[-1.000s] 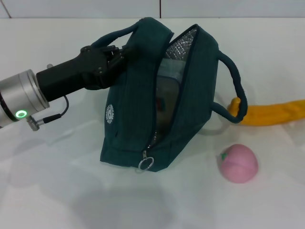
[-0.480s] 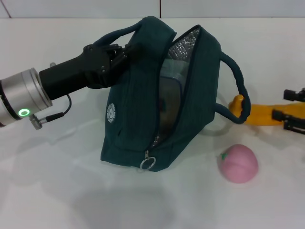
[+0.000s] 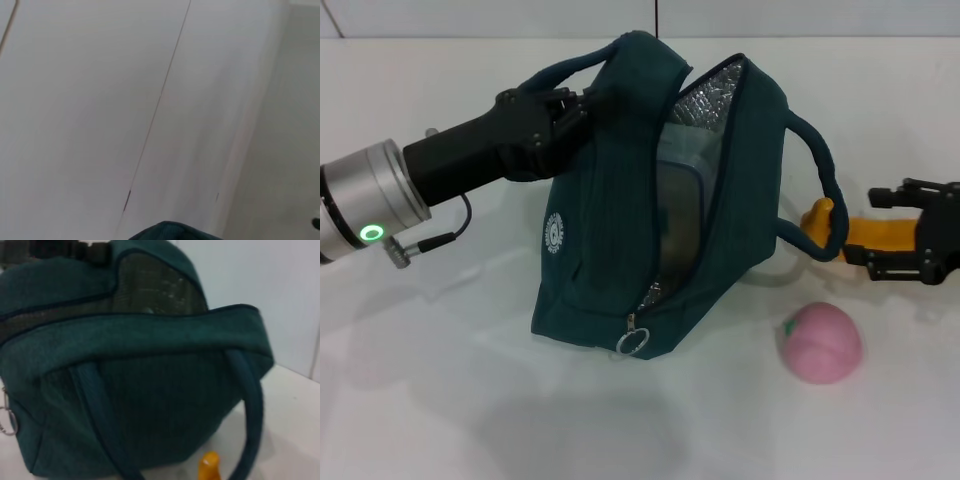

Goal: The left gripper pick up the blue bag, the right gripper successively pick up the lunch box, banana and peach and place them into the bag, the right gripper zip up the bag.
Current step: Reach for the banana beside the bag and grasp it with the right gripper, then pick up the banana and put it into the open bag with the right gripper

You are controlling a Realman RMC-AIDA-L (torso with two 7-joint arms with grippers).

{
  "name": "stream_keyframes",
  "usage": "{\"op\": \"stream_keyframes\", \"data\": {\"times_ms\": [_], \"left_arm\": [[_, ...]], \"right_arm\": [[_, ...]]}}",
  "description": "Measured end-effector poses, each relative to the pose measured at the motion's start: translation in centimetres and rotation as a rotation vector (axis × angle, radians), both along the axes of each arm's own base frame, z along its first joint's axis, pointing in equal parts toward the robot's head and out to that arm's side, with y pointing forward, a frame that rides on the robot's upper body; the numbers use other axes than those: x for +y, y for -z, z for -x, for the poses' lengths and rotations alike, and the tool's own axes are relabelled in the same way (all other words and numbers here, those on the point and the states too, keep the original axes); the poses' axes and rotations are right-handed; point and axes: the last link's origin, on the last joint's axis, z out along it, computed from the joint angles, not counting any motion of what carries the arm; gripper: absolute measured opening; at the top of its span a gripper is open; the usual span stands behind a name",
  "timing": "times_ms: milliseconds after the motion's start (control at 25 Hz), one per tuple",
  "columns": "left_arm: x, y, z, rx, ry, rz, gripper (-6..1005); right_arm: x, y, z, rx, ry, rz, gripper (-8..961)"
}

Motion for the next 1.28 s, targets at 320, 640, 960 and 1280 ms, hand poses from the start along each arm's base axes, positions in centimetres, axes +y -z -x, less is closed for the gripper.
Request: {"op": "stream_keyframes", "data": {"times_ms": [320,640,960,1280], "left_arm": [[0.1,-0.1,0.0,-0.003,-0.002,-0.007,53],[0.2,-0.4,0.1,0.001,-0.007,-0.018,54],[0.3,-0.5,0.2,0.009,-0.002,-0.028,54],[0.2,-0.6,0.4,0.004,-0.007,-0.037,54]], "right_arm": [[2.0,2.1,1.4,-0.131,0.014,0.058,799],[2.5,3.1,2.2,-0.168,-0.012,0.073,792],[2.6,3.0,2.1,-0.167,-0.002,0.059,580],[2.3,2.4,0.6,-0.168,0.064,0.009,496]]}}
